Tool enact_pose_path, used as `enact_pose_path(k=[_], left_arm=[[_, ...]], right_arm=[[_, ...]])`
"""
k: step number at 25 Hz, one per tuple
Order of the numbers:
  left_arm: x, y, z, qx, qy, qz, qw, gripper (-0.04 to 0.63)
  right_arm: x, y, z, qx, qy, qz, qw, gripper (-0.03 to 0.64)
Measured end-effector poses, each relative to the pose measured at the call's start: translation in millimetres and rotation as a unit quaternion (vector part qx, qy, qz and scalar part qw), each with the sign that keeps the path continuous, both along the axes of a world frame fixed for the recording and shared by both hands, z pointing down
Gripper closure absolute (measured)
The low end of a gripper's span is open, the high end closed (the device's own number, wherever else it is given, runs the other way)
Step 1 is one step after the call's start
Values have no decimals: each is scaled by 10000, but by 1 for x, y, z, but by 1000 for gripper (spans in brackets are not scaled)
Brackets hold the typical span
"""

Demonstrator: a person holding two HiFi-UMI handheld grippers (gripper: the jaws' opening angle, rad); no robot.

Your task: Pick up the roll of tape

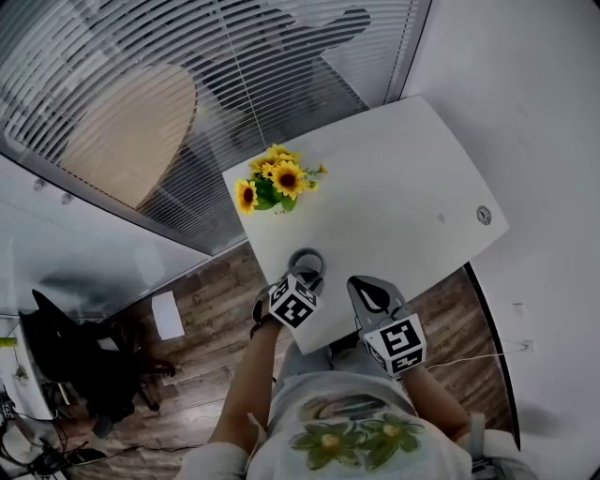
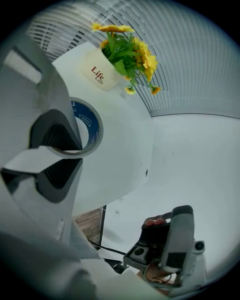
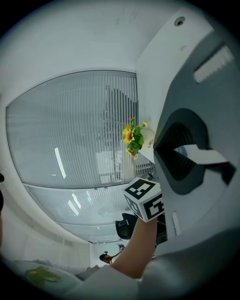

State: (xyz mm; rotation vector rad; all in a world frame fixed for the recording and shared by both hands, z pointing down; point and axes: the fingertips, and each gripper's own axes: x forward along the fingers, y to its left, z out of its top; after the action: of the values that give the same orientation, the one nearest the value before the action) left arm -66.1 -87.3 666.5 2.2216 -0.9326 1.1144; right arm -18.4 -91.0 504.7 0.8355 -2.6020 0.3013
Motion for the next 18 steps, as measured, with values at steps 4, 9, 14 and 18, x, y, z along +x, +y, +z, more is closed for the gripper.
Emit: enact_pose_path(k=[4,9,14,18], left_arm=[[-5,-5,-13,119,92,-321,9994,532],[-12,-8,-30,332,187,-711,9967,532],[-20,-9,-49,625,254,-1031,9924,533],[-23,-8,-65,860,348,-1287,9873,533]], right_arm=[[-1,-5,-4,24,-32,-144,9999,615],[-2,-7,-8,52,-79,-320,9994,615],[-4,-8,-13,78,-127,-449,9989,615],[-5,-8,-18,101,-176,-539,9983,615]])
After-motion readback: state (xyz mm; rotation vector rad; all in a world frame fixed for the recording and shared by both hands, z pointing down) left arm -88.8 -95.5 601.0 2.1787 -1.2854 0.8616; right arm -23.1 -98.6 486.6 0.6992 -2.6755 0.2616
